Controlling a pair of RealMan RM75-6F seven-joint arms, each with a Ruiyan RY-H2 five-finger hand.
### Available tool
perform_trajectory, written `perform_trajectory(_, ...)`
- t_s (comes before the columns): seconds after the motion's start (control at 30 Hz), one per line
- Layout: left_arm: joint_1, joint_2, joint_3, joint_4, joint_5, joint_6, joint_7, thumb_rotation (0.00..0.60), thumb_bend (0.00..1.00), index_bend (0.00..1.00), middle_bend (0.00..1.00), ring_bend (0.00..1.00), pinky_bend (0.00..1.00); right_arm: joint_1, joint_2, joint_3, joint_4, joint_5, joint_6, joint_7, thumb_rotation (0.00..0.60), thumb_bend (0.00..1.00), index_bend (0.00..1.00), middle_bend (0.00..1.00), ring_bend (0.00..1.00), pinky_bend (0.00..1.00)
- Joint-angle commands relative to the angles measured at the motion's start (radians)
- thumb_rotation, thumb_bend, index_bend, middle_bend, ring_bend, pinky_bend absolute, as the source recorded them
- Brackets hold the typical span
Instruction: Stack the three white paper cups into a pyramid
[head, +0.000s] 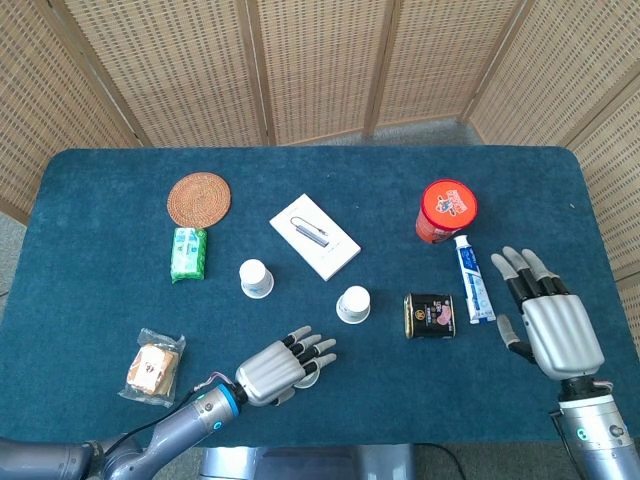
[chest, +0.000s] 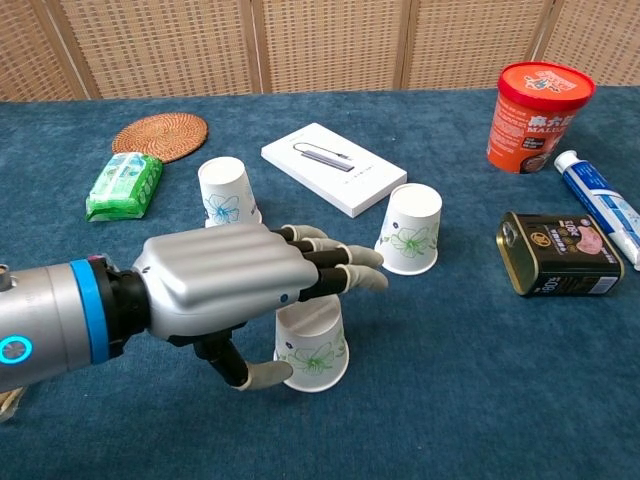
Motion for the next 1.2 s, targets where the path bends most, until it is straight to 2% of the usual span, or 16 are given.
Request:
perform_trajectory(0.03,-0.015,-0.017,0.006,0.016,-0.038,0.008,0.01,0.6,0.41,0.04,0.0,0.0,0.05,-0.011,0.006,0.007,0.007,-0.005,-0.004,0.013,0.6,0.49,0.02,0.0,0.0,0.24)
perform_trajectory(0.23,-0.035,-0.027,0.014,0.016,-0.059,0.023,-0.025,0.6,0.41,0.08,0.0,0.0,0.15,-0.029,0.013,0.02,0.008,-0.013,-0.015,0.027,0.6,0.49,0.02,0.0,0.0,0.24)
perform_trajectory(0.4,-0.04,-0.049,0.028,0.03,-0.044,0.059,-0.048,0.6,0.42,0.17,0.0,0.0,0.26,-0.039,0.012,0.029,0.01,-0.017,-0.027,0.028,0.6,0.49,0.03,0.0,0.0,0.24)
perform_trajectory(0.77,-0.059,-0.045,0.056,0.028,-0.072,0.082,-0.05,0.6,0.44,0.24,0.0,0.0,0.37,-0.057,0.008,0.052,0.006,-0.008,-0.041,0.012,0.6,0.49,0.03,0.0,0.0,0.24)
perform_trajectory(0.93,-0.06,-0.062,0.061,0.036,-0.071,0.107,-0.062,0.6,0.45,0.29,0.0,0.0,0.45,-0.064,0.008,0.055,0.002,-0.016,-0.053,0.008,0.6,0.49,0.04,0.0,0.0,0.24)
perform_trajectory(1.2,-0.059,-0.084,0.063,0.056,-0.056,0.14,-0.107,0.6,0.46,0.44,0.1,0.15,0.59,-0.079,0.012,0.064,-0.004,-0.017,-0.056,0.009,0.6,0.49,0.05,0.0,0.0,0.24)
